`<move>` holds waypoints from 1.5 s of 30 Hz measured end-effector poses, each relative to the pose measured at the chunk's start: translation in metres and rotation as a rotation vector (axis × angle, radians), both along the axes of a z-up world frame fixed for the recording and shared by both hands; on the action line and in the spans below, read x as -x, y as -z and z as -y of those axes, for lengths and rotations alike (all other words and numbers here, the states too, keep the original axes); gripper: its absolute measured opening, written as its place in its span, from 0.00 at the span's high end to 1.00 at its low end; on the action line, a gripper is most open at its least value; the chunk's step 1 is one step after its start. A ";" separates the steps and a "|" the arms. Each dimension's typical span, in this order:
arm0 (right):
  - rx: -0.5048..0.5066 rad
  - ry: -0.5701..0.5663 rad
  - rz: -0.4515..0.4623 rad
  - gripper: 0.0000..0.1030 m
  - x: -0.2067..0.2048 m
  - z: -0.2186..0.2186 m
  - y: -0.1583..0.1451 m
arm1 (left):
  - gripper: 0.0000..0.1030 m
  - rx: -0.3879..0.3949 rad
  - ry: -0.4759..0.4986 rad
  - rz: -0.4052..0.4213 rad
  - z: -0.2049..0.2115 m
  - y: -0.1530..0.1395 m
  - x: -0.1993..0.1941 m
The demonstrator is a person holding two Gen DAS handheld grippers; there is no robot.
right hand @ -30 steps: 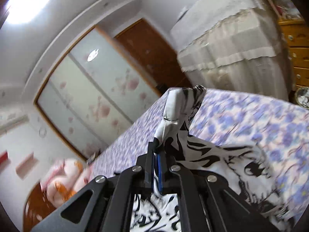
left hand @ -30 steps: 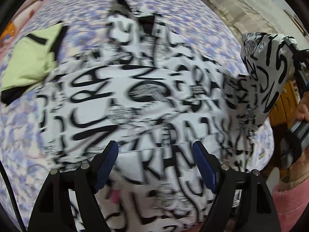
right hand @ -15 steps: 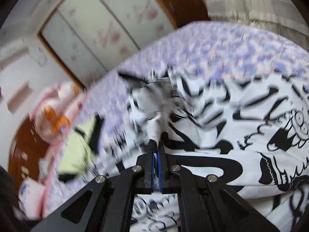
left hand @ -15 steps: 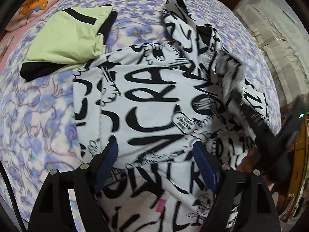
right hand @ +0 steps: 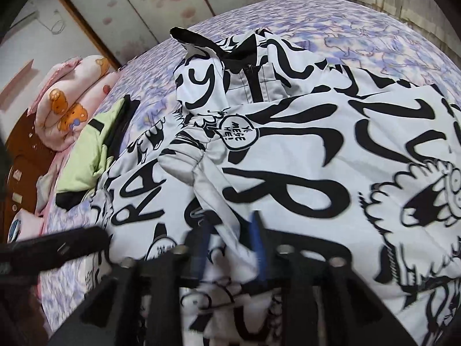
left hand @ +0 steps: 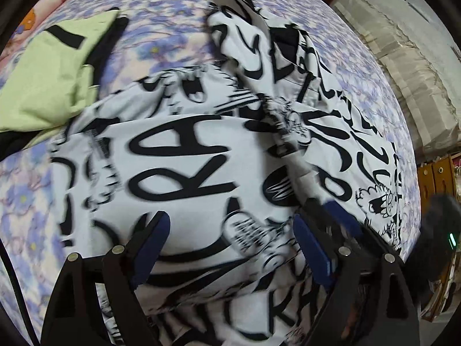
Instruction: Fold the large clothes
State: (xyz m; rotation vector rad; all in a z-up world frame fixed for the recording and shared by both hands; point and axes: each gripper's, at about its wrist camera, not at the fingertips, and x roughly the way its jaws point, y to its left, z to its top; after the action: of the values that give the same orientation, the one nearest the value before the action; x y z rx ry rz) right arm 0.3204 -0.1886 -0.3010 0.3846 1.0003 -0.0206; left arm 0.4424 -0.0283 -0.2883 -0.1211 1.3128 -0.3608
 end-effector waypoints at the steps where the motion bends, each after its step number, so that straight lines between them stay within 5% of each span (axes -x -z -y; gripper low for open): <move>1: 0.000 0.000 0.008 0.50 0.006 0.002 -0.004 | 0.16 0.000 0.004 -0.003 0.006 0.003 -0.001; 7: 0.033 0.036 0.005 0.47 0.058 0.030 -0.022 | 0.16 0.032 0.023 -0.047 0.039 0.028 -0.006; 13: 0.073 0.127 -0.094 0.47 0.114 0.087 -0.011 | 0.18 0.128 -0.094 -0.070 0.049 0.045 -0.013; 16: 0.073 0.182 -0.134 0.53 0.130 0.116 -0.004 | 0.28 0.154 -0.158 -0.061 0.056 0.046 -0.018; 21: 0.046 0.236 -0.181 0.89 0.143 0.157 0.011 | 0.40 0.158 -0.198 -0.020 0.076 0.035 -0.022; 26: 0.090 0.209 -0.108 0.95 0.141 0.185 -0.001 | 0.83 0.033 -0.196 0.000 0.102 0.030 -0.023; 45: -0.109 0.119 -0.137 1.00 0.139 0.257 0.018 | 0.87 -0.076 -0.231 -0.021 0.152 0.044 0.006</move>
State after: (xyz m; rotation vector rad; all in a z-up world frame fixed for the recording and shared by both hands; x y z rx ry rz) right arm 0.1818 -0.4452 -0.3188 0.5481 1.1151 -0.1006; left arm 0.4363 -0.1804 -0.3322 -0.2113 1.3157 -0.1134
